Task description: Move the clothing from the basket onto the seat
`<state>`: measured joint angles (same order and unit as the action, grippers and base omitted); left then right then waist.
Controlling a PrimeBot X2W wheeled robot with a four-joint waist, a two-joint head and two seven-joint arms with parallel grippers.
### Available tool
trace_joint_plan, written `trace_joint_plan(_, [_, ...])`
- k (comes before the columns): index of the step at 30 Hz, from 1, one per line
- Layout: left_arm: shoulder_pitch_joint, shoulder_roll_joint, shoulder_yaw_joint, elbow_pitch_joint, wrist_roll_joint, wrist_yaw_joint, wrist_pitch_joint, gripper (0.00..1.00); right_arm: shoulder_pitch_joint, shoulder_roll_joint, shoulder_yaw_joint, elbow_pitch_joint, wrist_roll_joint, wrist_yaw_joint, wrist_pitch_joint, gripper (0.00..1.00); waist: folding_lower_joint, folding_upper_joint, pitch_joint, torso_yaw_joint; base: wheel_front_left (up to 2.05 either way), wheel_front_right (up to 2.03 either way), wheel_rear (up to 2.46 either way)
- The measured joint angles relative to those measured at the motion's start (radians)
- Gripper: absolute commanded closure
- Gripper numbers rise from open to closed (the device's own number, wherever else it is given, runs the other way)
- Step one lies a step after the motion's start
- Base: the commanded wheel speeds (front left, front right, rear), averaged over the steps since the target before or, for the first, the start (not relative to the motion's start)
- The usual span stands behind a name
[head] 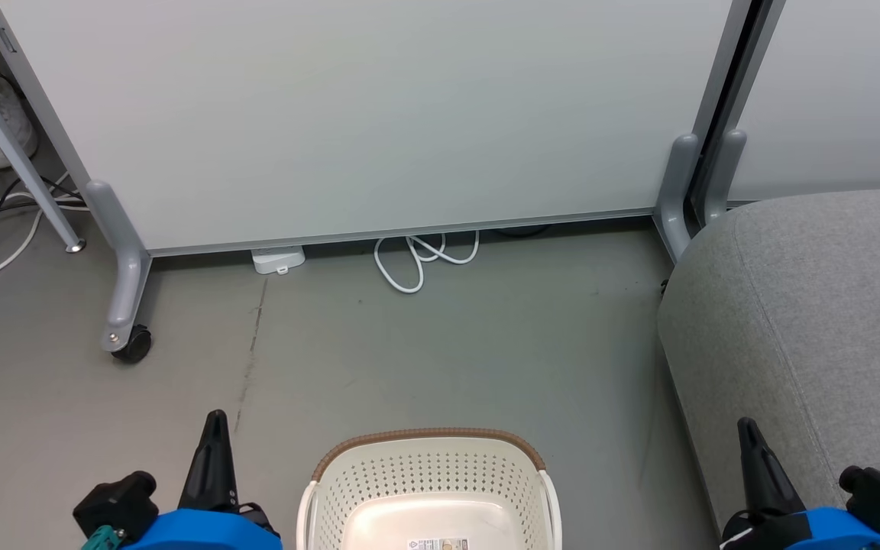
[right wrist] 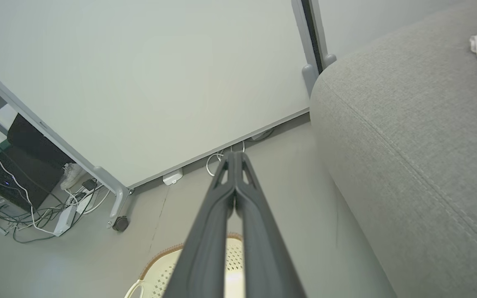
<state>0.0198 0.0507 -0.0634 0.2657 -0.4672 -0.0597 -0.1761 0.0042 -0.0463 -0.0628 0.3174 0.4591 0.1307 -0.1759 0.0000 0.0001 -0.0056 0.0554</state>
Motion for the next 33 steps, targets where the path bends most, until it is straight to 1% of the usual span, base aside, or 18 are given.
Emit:
trace_joint_plan(17, [-0.024, 0.000, 0.044, -0.004, -0.264, -0.013, 0.067, 1.00, -0.021, 0.000, -0.011, -0.016, 0.268, 0.000, 0.066, 1.00, 0.0000, 0.0000, 0.001, -0.009, 0.00, 0.00, 0.00])
trace_joint_plan(18, [-0.028, 0.000, 0.049, -0.004, -0.293, -0.019, 0.074, 1.00, -0.021, 0.000, -0.012, -0.017, 0.294, 0.000, 0.074, 1.00, 0.0000, 0.0000, 0.002, -0.010, 0.00, 0.00, 0.00])
trace_joint_plan(33, [-0.049, 0.000, 0.078, -0.007, -0.486, -0.029, 0.123, 1.00, -0.039, 0.000, -0.021, -0.030, 0.488, 0.000, 0.123, 1.00, 0.0000, 0.0000, 0.003, -0.017, 0.00, 0.00, 0.00])
